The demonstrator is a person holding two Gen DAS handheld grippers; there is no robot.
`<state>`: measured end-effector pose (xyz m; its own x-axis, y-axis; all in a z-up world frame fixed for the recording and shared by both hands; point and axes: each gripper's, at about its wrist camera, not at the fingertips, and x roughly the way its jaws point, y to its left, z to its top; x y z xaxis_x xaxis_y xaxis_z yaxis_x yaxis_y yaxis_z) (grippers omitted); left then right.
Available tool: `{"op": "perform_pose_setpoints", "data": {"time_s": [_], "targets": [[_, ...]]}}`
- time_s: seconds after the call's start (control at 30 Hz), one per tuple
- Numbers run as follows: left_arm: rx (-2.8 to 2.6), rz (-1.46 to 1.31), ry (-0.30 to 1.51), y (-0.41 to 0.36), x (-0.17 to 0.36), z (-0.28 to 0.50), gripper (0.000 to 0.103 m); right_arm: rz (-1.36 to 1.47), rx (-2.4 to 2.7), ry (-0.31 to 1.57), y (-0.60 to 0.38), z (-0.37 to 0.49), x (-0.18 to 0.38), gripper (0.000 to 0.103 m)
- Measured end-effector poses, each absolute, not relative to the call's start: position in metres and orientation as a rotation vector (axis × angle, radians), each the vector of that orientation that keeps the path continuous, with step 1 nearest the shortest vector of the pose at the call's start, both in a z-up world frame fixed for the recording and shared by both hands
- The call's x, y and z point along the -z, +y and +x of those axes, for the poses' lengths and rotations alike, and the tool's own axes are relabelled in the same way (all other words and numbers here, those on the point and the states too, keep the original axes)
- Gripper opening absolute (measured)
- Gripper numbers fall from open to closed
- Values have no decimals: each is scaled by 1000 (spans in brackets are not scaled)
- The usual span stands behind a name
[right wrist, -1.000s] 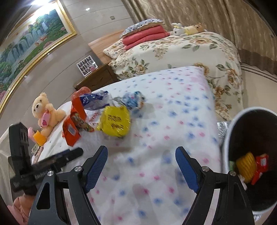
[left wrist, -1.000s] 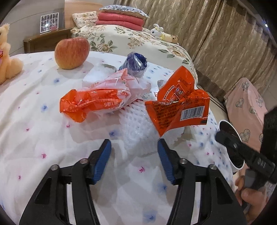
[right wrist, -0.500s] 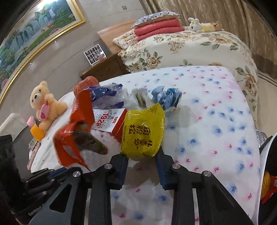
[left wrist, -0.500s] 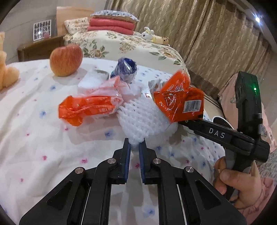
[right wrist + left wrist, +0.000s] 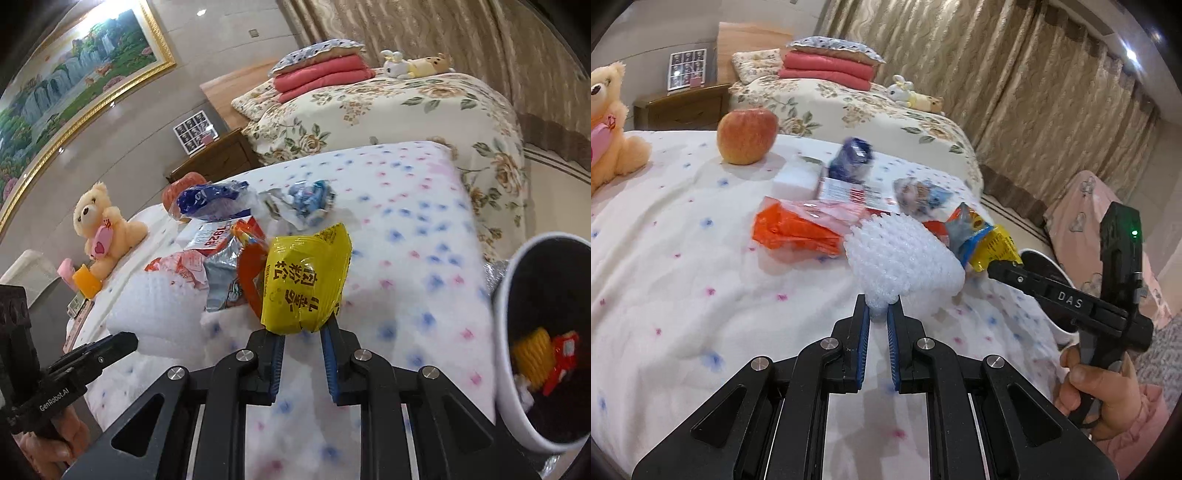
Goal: Collect trash
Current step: 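Carry the yellow bag and white foam net over the bin with both tools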
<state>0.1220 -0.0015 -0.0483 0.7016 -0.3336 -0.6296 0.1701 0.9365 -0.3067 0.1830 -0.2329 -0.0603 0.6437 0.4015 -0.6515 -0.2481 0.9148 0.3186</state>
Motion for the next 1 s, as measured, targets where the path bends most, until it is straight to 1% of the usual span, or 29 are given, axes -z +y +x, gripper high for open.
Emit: {"op": "perform_pose_setpoints", "data": {"time_s": [0.3, 1.0], "targets": [[390, -189, 750, -44, 43, 103, 9, 255, -324, 769, -267, 151, 59, 19], [544, -102, 797, -136, 42, 122, 9, 335, -188, 740, -349, 113, 61, 19]]}}
